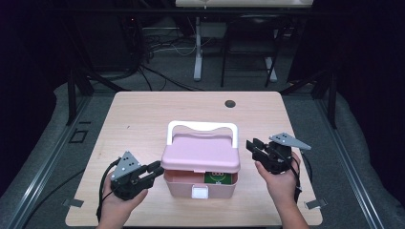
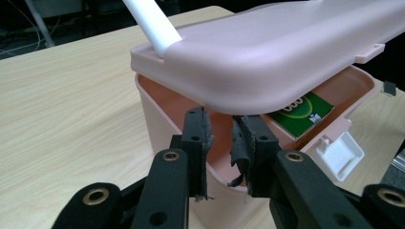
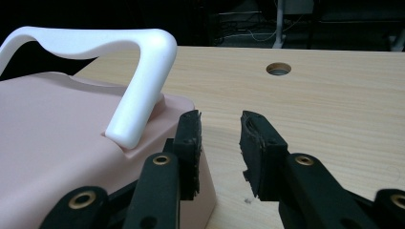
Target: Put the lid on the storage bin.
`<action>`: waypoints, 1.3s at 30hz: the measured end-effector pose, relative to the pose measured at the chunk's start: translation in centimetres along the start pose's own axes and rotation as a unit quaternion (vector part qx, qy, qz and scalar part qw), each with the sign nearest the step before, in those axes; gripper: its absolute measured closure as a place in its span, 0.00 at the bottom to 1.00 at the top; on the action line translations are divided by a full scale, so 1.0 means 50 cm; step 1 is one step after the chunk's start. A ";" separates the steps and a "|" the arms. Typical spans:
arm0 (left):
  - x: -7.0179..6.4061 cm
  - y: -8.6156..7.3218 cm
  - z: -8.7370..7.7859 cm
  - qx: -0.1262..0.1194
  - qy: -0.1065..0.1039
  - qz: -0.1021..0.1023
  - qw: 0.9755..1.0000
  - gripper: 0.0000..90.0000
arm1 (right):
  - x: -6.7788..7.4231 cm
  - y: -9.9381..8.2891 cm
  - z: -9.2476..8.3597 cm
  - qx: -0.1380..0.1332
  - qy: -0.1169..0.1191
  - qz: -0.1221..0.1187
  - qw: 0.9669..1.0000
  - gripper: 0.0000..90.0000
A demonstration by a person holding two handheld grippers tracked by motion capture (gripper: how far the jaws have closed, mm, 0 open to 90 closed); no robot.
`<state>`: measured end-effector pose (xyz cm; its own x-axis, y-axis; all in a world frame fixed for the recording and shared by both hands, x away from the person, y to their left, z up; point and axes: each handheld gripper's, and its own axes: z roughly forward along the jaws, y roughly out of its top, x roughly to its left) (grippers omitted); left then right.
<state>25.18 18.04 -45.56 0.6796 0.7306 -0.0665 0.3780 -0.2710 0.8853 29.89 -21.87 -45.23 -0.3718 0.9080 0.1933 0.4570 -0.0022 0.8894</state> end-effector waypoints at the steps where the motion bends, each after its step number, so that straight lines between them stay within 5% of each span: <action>1: 0.000 0.000 0.000 0.000 0.000 0.000 1.000 0.83 | 0.000 0.000 0.000 0.000 0.000 0.000 1.000 0.76; 39: -0.001 -0.043 0.008 0.036 -0.011 -0.002 0.999 0.83 | 0.000 -0.005 0.005 0.004 -0.001 0.000 1.000 0.75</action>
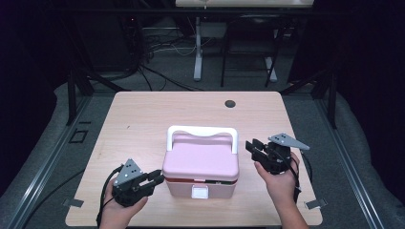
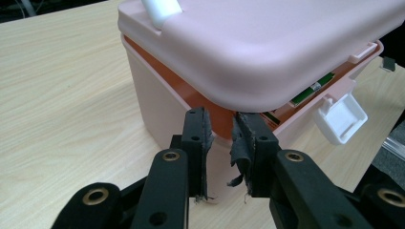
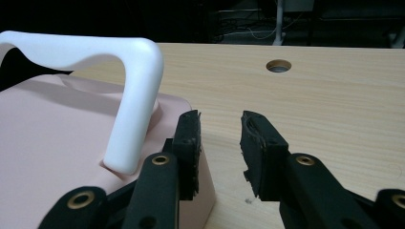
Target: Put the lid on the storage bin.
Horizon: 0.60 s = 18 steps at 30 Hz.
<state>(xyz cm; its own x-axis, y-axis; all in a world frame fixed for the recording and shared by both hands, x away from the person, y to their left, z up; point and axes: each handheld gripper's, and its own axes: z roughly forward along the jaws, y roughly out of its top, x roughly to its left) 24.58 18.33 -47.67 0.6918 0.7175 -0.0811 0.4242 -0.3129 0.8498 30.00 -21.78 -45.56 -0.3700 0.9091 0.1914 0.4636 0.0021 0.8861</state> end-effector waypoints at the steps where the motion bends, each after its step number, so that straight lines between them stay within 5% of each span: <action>1: 0.000 -0.001 0.000 -0.001 -0.001 -0.002 1.000 0.83 | 0.000 0.000 0.001 -0.001 0.000 0.000 1.000 0.75; 18: 0.002 -0.020 0.003 0.007 -0.002 -0.012 1.000 0.83 | 0.000 -0.003 0.003 0.001 0.001 0.001 1.000 0.75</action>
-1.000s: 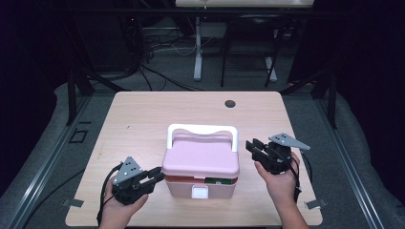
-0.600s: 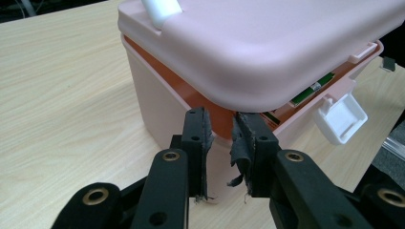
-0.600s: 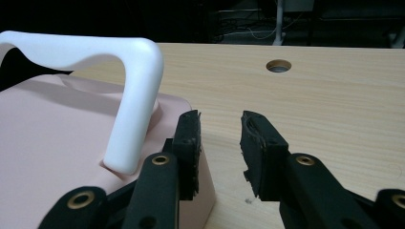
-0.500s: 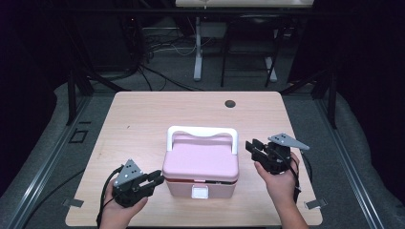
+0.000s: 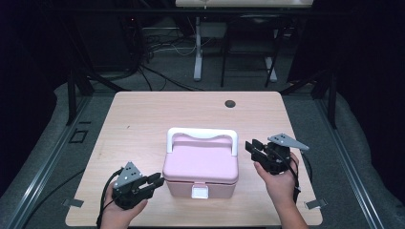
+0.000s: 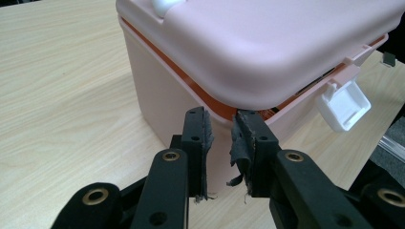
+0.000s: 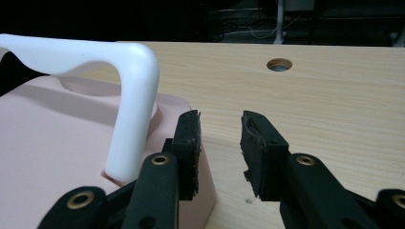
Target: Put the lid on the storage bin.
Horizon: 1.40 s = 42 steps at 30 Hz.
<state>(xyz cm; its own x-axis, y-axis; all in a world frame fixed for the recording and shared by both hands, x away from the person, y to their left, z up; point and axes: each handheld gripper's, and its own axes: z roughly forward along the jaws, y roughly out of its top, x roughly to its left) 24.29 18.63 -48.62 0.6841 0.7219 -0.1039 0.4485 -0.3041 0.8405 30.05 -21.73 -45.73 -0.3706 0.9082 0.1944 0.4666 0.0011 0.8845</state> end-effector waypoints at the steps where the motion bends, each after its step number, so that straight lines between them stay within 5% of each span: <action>1: 0.001 -0.001 0.000 0.001 0.000 0.000 1.000 0.83 | 0.000 0.000 0.000 0.000 0.000 0.000 1.000 0.75; 42: 0.062 -0.017 0.022 -0.029 0.045 -0.058 0.997 0.65 | -0.013 -0.004 0.004 0.000 -0.003 0.002 1.000 0.67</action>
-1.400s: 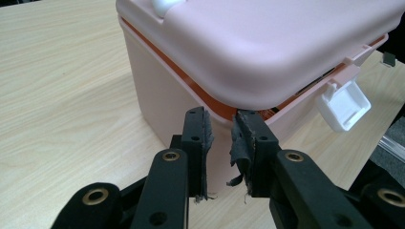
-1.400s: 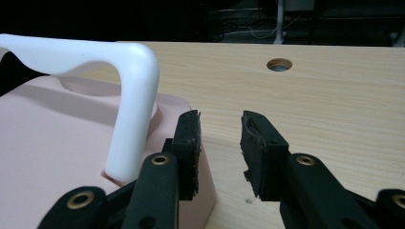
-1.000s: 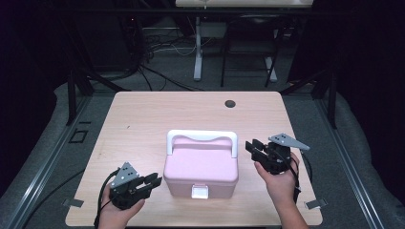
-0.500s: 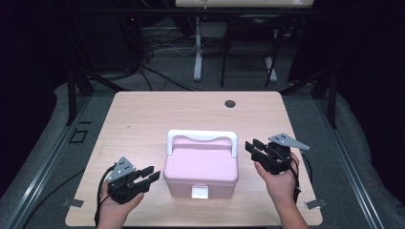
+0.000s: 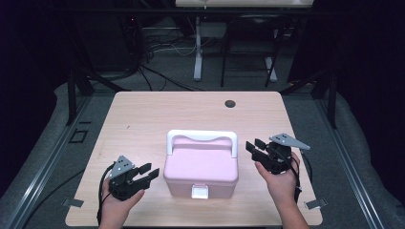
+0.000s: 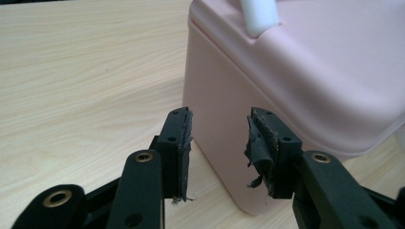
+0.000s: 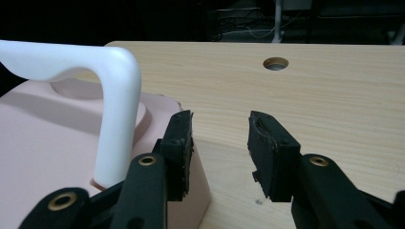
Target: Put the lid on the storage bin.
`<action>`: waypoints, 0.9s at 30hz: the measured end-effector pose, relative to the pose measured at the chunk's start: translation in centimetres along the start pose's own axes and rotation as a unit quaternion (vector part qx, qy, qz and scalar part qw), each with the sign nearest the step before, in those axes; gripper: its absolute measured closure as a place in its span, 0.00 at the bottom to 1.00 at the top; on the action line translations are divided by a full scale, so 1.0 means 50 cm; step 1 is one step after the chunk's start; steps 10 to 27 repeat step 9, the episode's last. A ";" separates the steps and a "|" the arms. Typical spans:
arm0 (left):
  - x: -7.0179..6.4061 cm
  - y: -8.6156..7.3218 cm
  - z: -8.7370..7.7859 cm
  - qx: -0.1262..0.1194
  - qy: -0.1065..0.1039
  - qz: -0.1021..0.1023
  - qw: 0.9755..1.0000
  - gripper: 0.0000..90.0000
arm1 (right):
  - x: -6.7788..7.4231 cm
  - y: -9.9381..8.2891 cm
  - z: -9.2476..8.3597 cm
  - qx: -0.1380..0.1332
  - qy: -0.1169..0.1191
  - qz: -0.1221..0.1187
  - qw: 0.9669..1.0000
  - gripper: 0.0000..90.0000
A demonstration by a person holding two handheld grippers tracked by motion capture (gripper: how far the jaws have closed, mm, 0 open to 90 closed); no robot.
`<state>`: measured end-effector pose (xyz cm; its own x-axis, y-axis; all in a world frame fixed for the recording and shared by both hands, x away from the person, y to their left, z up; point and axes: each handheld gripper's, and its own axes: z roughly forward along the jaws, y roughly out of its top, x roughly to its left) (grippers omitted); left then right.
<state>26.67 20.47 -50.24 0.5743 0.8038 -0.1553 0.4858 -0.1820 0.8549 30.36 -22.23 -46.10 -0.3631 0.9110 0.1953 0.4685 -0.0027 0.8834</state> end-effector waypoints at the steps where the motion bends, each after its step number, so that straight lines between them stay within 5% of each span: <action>1: 0.002 -0.003 0.000 0.002 0.001 -0.001 1.000 0.65 | 0.000 0.000 0.000 0.000 0.000 0.000 1.000 0.67; 27: 0.016 -0.022 0.002 0.009 0.009 -0.014 1.000 0.61 | -0.006 0.001 0.000 0.000 -0.002 -0.001 1.000 0.63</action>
